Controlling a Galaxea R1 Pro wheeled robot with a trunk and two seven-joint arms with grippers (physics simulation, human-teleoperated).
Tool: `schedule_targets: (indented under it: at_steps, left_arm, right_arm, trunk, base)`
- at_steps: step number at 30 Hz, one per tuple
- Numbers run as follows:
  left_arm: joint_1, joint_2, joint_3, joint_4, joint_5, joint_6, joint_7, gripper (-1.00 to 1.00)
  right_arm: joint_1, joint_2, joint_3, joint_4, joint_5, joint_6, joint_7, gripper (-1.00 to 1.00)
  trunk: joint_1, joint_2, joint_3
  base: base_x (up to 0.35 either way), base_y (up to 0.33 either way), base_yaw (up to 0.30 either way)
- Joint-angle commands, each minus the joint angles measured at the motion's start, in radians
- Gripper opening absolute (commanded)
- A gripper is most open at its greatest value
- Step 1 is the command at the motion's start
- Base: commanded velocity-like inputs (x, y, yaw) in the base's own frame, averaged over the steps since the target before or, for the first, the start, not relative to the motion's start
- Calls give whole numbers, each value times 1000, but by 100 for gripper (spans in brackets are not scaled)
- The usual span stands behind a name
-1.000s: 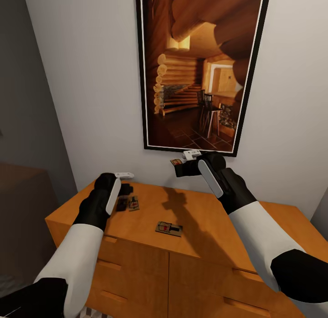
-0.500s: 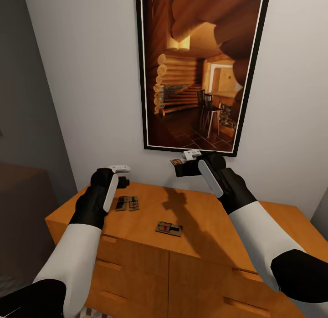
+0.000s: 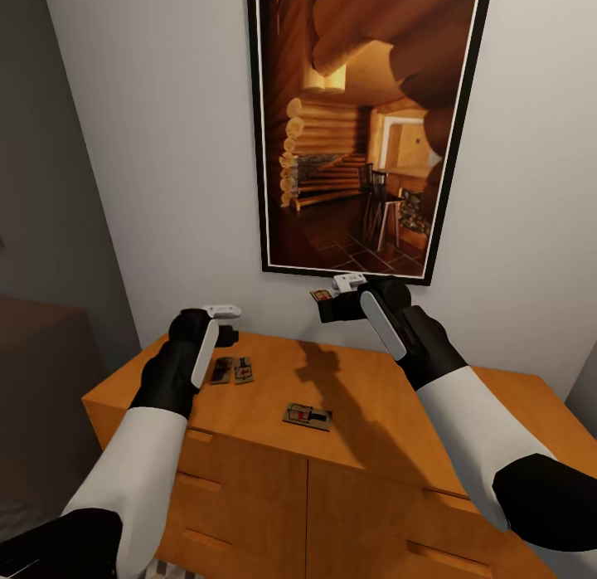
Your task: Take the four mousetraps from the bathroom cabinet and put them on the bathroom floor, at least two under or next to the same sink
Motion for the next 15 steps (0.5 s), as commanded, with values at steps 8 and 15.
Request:
schedule_targets:
  at_steps: [8, 15]
  left_arm:
    - [-1, -2, 1, 55, 3, -2, 3, 100]
    - [-1, -3, 0, 84, -1, 1, 4, 100]
  right_arm:
    - [-1, 0, 0, 0, -1, 4, 0, -100]
    - [-1, 0, 0, 1, -1, 4, 0, -100]
  trunk:
    - [0, -1, -1]
    - [0, -1, -1]
  base:
    - [0, 0, 0]
    - [0, 0, 0]
